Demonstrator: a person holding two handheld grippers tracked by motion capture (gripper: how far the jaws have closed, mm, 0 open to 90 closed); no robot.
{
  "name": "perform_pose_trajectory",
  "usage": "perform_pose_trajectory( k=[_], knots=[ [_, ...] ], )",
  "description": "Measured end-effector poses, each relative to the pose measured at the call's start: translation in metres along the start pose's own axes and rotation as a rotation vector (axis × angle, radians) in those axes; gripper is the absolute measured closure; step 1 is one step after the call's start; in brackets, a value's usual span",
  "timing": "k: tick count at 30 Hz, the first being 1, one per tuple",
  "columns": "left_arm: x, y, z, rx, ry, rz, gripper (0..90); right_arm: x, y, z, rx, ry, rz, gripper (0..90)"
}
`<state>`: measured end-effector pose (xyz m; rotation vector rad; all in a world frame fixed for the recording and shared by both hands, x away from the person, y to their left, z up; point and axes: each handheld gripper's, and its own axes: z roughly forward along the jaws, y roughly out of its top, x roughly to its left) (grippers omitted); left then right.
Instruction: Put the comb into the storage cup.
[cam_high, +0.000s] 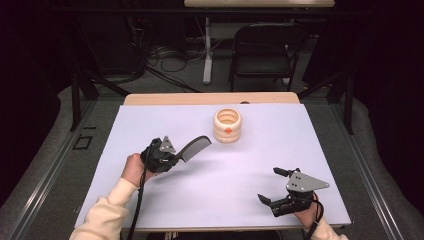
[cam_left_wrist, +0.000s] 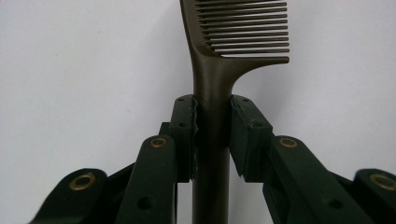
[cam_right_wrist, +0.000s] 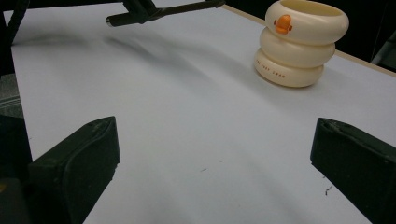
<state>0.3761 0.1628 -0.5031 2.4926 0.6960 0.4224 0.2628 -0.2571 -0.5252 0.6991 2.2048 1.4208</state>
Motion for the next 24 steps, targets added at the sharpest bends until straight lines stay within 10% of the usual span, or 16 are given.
perform_pose_trajectory(
  k=[24],
  knots=[
    [0.002, -0.0031, -0.0034, -0.099, -0.001, -0.061, 72.6, 0.0004, -0.0004, 0.0, 0.011, -0.003, 0.003, 0.8]
  ],
)
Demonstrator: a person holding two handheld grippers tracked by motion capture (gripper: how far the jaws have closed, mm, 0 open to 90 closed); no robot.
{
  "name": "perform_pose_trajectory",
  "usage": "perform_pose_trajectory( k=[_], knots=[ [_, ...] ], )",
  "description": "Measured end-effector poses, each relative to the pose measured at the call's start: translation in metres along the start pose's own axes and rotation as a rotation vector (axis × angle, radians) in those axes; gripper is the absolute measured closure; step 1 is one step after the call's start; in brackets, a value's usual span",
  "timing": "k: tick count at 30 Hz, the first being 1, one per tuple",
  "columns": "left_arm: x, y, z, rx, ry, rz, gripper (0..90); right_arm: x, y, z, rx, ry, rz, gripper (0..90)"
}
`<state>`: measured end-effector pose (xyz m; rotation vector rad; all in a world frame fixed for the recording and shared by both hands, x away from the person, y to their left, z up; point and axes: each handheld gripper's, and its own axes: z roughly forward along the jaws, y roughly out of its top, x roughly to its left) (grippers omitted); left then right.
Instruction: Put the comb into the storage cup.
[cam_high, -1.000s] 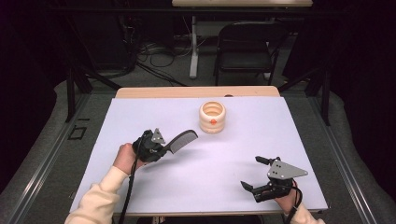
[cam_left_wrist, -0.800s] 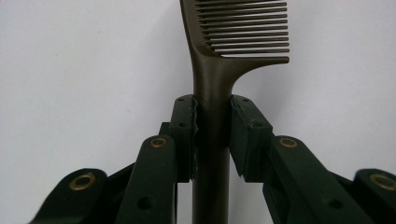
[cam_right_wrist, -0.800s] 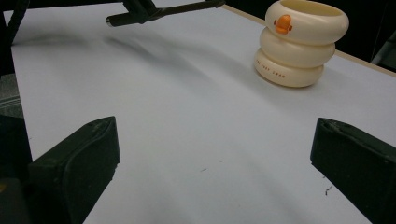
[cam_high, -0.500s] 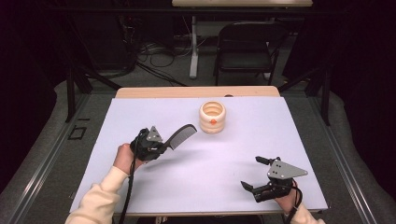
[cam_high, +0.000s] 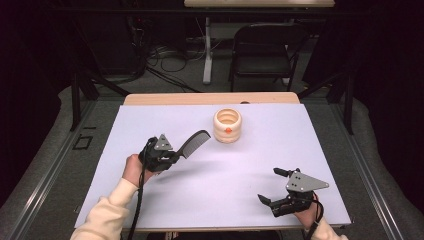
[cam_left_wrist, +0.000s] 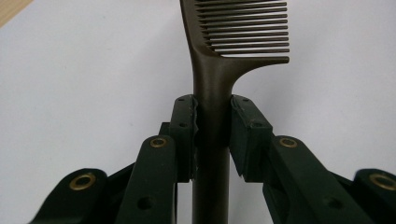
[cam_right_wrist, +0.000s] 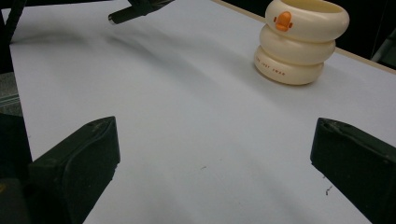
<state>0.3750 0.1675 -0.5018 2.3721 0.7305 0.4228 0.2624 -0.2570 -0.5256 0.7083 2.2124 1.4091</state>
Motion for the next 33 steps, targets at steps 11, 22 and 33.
perform_pose_trajectory(
  k=[11, 22, 33],
  knots=[
    [0.0011, -0.0003, -0.0005, -0.035, -0.008, -0.017, 72.6, 0.0001, -0.0004, 0.0007, 0.004, 0.001, 0.0, 0.7],
    [0.0022, -0.0006, -0.0004, -0.074, -0.009, -0.045, 72.6, 0.0, -0.0008, 0.002, 0.007, 0.002, 0.002, 0.7],
    [0.002, 0.0012, -0.0011, -0.118, -0.011, -0.066, 72.6, -0.0003, -0.0012, 0.0018, 0.01, 0.001, 0.003, 0.8]
  ],
)
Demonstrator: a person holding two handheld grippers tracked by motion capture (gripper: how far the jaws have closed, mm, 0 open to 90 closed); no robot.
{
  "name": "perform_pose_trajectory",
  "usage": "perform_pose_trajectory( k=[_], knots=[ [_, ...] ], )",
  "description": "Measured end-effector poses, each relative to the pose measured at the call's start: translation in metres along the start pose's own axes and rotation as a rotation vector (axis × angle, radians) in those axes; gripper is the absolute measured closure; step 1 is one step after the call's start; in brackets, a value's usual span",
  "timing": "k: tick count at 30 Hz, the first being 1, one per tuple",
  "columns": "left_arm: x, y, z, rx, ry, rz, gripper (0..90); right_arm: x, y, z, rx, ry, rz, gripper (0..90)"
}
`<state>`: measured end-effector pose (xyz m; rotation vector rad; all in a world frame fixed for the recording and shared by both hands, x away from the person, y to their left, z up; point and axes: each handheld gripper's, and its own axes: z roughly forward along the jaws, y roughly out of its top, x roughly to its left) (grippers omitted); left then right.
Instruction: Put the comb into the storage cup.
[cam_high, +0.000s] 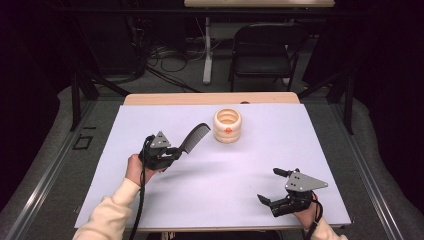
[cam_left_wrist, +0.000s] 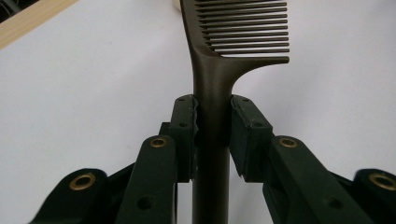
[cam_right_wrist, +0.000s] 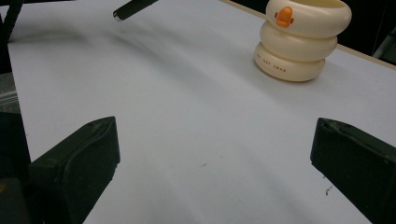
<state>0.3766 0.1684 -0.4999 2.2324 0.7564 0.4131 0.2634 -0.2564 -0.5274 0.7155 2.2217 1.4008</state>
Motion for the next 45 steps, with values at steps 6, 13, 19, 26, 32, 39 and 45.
perform_pose_trajectory(
  k=[6, 13, 19, 26, 32, 39, 45],
  knots=[
    [0.0, 0.002, 0.001, -0.022, -0.005, -0.009, 72.6, 0.0, 0.0, 0.001, 0.001, 0.002, -0.002, 0.8],
    [0.002, 0.004, 0.0, -0.057, -0.008, -0.035, 72.6, 0.0, 0.0, 0.001, 0.004, 0.003, -0.004, 0.8],
    [0.006, 0.005, 0.001, -0.083, -0.015, -0.062, 72.6, 0.0, 0.0, 0.003, 0.005, 0.004, -0.001, 0.8],
    [0.007, 0.007, 0.002, -0.105, -0.013, -0.076, 72.6, 0.0, 0.0, 0.002, 0.003, 0.003, -0.004, 0.8],
    [0.009, 0.009, 0.002, -0.126, -0.011, -0.088, 72.6, 0.0, 0.0, 0.003, 0.006, 0.004, -0.004, 0.8],
    [0.01, 0.013, 0.005, -0.156, -0.019, -0.107, 72.6, 0.0, -0.001, 0.003, 0.01, 0.004, -0.001, 0.7],
    [0.011, 0.017, 0.007, -0.183, -0.019, -0.117, 72.6, 0.0, -0.001, 0.003, 0.009, 0.004, 0.0, 0.8]
  ],
)
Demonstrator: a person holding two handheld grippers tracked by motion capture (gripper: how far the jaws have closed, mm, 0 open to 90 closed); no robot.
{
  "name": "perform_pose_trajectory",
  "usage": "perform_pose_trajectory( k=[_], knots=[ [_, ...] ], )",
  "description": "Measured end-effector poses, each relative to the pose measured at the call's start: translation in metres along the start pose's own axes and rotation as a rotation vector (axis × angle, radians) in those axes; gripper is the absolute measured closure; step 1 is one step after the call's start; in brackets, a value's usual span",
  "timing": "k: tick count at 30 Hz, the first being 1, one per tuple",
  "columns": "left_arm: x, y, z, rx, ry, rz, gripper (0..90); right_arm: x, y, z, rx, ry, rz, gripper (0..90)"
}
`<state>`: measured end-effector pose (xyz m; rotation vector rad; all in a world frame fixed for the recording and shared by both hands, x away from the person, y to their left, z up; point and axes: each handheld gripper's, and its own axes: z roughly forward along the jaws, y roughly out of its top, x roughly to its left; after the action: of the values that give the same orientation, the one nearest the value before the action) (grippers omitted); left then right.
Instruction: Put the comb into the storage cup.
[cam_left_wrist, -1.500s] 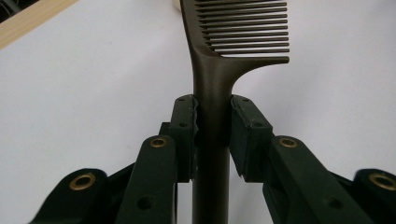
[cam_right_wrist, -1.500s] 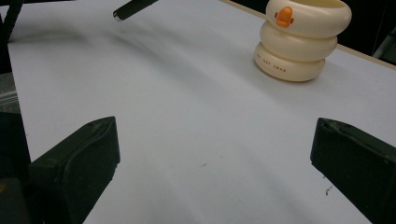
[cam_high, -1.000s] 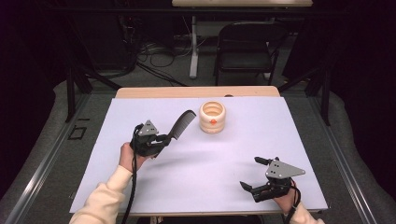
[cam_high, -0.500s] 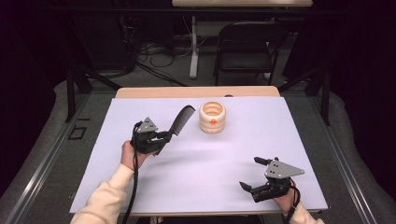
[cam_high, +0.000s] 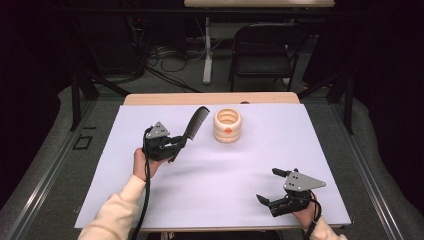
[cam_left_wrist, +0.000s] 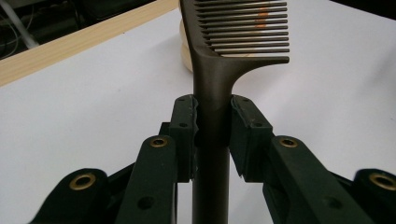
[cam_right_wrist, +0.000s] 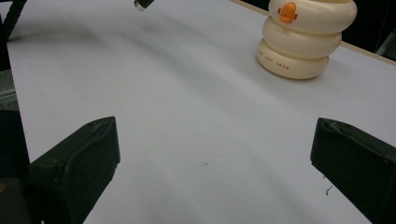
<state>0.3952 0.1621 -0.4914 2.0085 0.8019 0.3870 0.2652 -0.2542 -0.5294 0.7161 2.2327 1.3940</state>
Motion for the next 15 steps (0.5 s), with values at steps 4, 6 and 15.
perform_pose_trajectory(
  k=[4, 6, 15],
  knots=[
    [0.0, 0.002, 0.004, -0.005, 0.001, 0.0, 72.6, 0.0, 0.0, 0.0, 0.001, -0.001, 0.0, 0.7],
    [0.0, 0.003, 0.005, -0.007, -0.002, -0.001, 72.6, 0.0, 0.0, 0.0, 0.001, -0.001, 0.002, 0.7],
    [0.001, 0.006, 0.011, -0.036, 0.008, -0.015, 72.6, 0.0, 0.0, 0.0, 0.0, -0.002, 0.002, 0.8]
  ],
)
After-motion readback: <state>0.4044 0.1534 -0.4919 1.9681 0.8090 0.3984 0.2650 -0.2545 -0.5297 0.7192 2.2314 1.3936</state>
